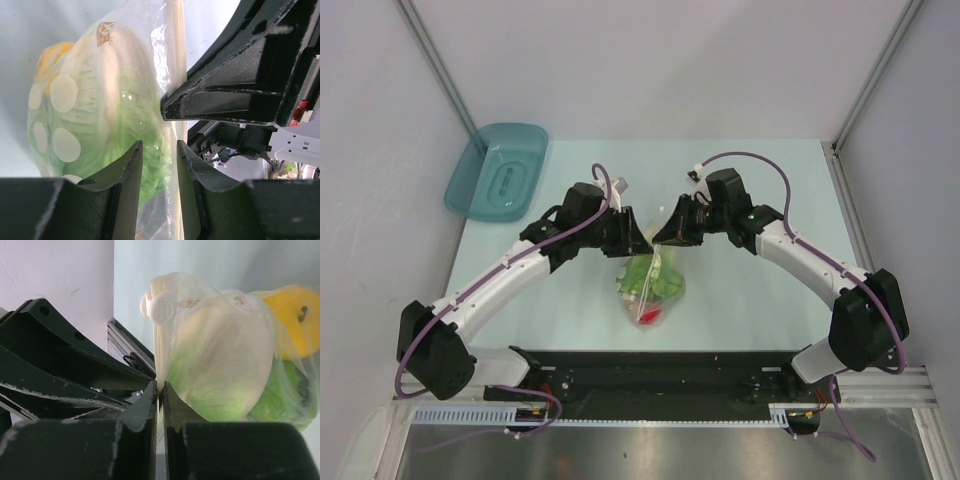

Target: Open the zip-top bag and remove the fake food

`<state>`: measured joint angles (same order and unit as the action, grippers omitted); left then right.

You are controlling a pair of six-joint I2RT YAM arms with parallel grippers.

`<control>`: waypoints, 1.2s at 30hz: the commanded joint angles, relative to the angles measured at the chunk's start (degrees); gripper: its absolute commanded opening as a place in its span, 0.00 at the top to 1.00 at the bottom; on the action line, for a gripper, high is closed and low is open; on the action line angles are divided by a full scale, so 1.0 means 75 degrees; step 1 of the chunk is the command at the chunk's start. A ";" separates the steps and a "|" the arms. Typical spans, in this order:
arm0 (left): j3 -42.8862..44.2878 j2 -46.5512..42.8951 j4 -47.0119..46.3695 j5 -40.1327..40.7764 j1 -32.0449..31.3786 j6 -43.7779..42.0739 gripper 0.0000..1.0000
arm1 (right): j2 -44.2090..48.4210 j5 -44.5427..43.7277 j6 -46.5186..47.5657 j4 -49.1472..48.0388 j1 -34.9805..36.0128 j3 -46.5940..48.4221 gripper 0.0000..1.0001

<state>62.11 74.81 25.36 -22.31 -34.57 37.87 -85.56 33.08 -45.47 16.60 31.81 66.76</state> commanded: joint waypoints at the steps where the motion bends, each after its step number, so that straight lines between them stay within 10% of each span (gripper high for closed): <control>1: 0.0215 -0.0083 -0.0463 -0.0131 -0.0172 0.0213 0.62 | 0.0251 0.0195 -0.0066 -0.0327 0.0082 0.0040 1.00; 36: 0.0180 -0.0166 0.0052 0.0631 -0.0313 0.0014 0.73 | 0.0404 0.0183 -0.0113 -0.0303 0.0188 -0.0019 1.00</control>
<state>63.07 72.51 26.28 -17.91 -36.77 38.65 -84.95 33.08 -45.87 16.32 32.82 66.43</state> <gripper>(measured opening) 0.287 0.084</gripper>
